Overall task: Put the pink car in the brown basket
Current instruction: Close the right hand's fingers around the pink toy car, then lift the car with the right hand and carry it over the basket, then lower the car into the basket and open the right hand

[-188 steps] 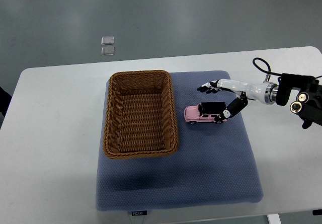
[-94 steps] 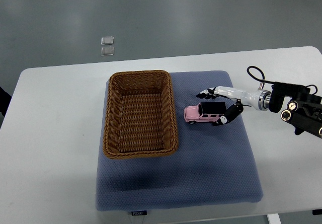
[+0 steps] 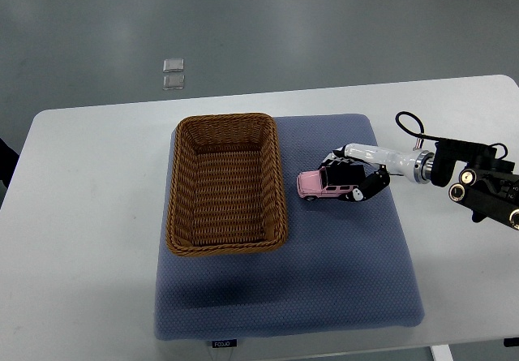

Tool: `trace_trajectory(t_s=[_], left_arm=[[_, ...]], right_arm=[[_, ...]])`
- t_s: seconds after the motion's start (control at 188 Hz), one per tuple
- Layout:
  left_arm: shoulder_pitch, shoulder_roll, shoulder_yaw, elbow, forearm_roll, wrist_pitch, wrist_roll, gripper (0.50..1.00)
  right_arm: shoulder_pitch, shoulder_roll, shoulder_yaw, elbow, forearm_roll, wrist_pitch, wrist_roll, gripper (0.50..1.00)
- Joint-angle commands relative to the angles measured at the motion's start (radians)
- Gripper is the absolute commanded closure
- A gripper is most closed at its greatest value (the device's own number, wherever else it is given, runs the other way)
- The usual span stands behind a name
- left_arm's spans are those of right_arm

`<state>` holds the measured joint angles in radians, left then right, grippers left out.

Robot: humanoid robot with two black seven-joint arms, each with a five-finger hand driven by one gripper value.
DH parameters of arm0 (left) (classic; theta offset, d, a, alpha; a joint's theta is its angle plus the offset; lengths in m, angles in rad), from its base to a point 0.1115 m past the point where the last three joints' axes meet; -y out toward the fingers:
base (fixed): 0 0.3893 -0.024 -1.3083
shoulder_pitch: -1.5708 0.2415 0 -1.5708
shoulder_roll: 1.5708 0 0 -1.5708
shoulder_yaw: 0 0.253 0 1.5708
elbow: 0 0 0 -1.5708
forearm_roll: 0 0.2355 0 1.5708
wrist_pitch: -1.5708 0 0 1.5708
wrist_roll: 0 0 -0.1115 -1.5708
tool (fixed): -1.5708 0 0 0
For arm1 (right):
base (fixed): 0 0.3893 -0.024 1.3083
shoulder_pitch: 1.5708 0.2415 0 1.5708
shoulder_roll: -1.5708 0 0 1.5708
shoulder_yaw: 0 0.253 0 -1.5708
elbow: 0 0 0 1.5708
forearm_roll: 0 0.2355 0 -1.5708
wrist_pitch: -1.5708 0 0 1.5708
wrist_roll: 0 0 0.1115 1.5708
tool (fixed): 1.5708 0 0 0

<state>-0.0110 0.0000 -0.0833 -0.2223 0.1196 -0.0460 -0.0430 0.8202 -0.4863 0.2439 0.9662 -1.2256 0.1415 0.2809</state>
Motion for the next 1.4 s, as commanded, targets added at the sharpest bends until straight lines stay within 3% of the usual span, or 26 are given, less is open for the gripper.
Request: trace_trajectory(t_s=[0.0, 0.096, 0.613, 0.837, 1.082, 1.397], left_arm=[[0.000, 0.000, -0.001, 0.000, 0.000, 0.000, 0.000, 0.500], [0.000, 0.000, -0.001, 0.000, 0.000, 0.000, 0.000, 0.500], [-0.001, 0.000, 0.000, 0.004, 0.000, 0.000, 0.000, 0.500], [-0.001, 0.000, 0.002, -0.002, 0.000, 0.000, 0.000, 0.500], [-0.003, 0.000, 0.004, 0.000, 0.000, 0.000, 0.000, 0.500], [-0.004, 0.000, 0.002, -0.002, 0.000, 0.000, 0.000, 0.500]], right_arm=[[0.007, -0.001, 0.000, -0.001, -0.002, -0.022, 0.000, 0.936], [0.011, -0.008, 0.000, -0.001, -0.002, -0.028, 0.000, 1.000], [0.145, -0.110, 0.008, 0.054, 0.023, -0.019, 0.014, 1.000], [0.227, -0.092, 0.005, 0.071, 0.038, -0.003, 0.017, 1.000], [0.329, 0.043, -0.054, 0.054, 0.112, 0.016, 0.018, 1.000], [0.333, 0.304, -0.146, -0.103, 0.107, 0.004, 0.018, 1.000]])
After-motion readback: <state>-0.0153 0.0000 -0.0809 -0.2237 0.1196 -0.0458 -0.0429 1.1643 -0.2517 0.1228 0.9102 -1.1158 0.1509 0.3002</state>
